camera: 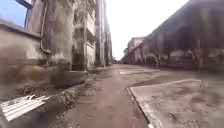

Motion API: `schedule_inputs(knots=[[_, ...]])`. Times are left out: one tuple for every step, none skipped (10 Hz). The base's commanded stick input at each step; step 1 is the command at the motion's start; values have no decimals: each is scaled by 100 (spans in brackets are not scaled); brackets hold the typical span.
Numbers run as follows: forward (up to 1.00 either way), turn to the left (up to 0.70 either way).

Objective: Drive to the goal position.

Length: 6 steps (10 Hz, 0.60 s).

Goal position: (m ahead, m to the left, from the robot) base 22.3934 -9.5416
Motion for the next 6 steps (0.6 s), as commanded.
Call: schedule_inputs(knots=[[70,1],[70,5],[70,3],[70,1],[70,0],[70,0]])
